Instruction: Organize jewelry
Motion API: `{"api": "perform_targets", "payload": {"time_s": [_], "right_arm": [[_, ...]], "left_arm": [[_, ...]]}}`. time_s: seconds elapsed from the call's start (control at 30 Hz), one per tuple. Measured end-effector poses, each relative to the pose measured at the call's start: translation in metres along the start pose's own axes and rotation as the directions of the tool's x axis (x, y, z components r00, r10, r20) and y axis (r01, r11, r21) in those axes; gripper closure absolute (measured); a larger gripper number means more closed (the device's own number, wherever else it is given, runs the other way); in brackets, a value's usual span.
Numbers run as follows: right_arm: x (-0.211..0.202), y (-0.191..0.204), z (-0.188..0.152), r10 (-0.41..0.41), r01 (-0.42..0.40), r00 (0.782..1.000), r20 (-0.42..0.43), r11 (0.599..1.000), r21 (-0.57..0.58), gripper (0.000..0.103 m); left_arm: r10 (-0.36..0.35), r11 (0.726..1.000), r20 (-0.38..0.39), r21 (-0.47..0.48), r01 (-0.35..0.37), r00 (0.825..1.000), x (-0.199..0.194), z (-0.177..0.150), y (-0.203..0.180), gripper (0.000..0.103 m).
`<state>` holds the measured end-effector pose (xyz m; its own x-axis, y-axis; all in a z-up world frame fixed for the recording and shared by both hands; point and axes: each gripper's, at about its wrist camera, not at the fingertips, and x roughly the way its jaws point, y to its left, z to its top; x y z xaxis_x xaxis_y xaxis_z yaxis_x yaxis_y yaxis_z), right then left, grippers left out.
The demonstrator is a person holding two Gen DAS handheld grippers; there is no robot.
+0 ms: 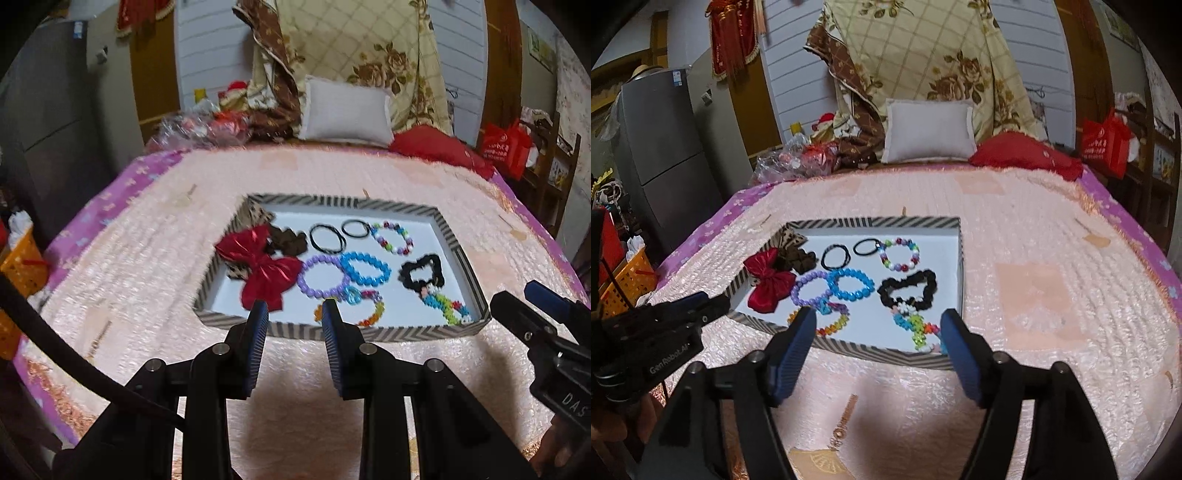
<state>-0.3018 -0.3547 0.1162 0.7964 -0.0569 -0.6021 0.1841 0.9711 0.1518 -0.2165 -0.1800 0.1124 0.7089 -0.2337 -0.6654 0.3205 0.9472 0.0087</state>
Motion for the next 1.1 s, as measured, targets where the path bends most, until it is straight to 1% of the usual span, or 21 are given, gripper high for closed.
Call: {"api": "perform_targets", "payload": {"time_s": [0.07,0.23,0.67,1.1], "right_arm": [[-0.003,0.005,0.002,-0.002,0.002,1.000,0.006,1.000,-0.007,0.027],[-0.007,0.011,0.004,0.006,-0.006,1.000,0.010,1.000,-0.006,0.024],[0.001,0.019,0.001,-0.002,0.002,0.999,-0.036,1.000,-0.011,0.023],[0.004,0.022,-0.003,0.006,-0.007,0.999,-0.052,1.000,-0.016,0.023]], "left_arm": [[0.016,1.000,0.021,-0.003,-0.016,1.000,-0.007,0.002,0.003,0.073],[0.027,0.999,0.045,-0.027,-0.026,0.999,-0.016,0.006,0.012,0.073],[0.038,0.998,0.060,-0.050,-0.035,0.997,-0.023,0.005,0.023,0.073],[0.046,0.998,0.064,-0.051,-0.043,0.997,-0.024,0.003,0.025,0.073]]}}
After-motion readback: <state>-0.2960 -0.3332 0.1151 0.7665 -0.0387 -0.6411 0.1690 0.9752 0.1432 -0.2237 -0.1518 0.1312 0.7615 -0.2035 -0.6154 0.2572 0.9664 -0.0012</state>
